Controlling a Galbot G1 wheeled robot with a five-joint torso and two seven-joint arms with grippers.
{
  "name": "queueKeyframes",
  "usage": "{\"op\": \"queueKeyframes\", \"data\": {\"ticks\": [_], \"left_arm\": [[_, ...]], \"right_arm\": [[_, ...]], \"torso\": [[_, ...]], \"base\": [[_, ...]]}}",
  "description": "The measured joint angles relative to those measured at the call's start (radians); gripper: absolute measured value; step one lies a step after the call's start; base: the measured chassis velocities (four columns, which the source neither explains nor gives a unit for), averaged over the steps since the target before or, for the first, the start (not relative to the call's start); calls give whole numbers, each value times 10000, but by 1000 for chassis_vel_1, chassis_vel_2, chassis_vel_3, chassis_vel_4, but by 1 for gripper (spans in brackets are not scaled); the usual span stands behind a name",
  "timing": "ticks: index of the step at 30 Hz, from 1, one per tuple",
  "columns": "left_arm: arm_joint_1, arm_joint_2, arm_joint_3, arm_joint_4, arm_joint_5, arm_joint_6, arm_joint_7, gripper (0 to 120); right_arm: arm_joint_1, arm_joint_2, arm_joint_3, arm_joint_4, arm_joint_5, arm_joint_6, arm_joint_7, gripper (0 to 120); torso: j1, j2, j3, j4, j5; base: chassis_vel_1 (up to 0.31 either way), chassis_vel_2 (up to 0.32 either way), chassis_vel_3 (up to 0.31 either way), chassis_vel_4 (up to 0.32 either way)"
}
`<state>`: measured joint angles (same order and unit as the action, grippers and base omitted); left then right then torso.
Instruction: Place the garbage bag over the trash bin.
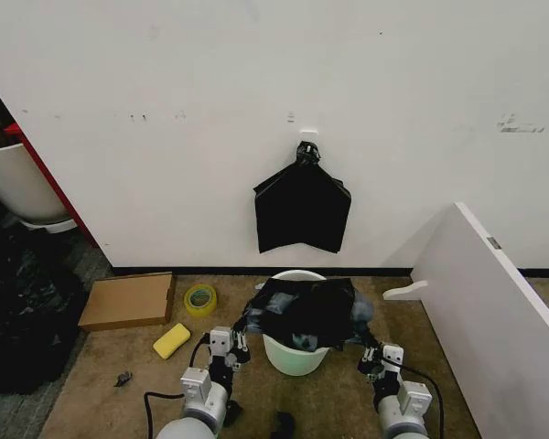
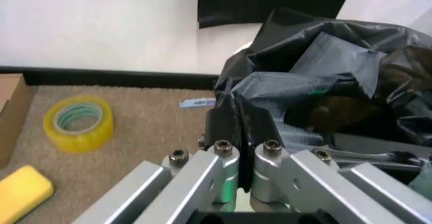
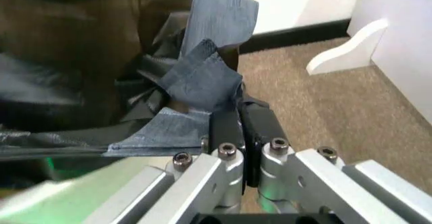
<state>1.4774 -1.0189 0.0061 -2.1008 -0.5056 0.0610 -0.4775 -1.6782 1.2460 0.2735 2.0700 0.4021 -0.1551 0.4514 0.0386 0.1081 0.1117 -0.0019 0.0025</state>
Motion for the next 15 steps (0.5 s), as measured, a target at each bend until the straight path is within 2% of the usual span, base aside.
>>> {"op": "queueKeyframes", "data": {"ticks": [8,15], "left_arm": [[601,310,-215,-607,-327,543,-344,0],[854,583,-524,-713,-538,782,-473,0]], "right_arm": [[-479,-269,-135,569,-19,-1059,260,0],[-206,-308,-460,202,-55,-1404,259,0]], "torso": [[0,0,0,0,0],[0,1,0,1,2]], "base": [[0,0,0,0],[0,0,0,0]]}}
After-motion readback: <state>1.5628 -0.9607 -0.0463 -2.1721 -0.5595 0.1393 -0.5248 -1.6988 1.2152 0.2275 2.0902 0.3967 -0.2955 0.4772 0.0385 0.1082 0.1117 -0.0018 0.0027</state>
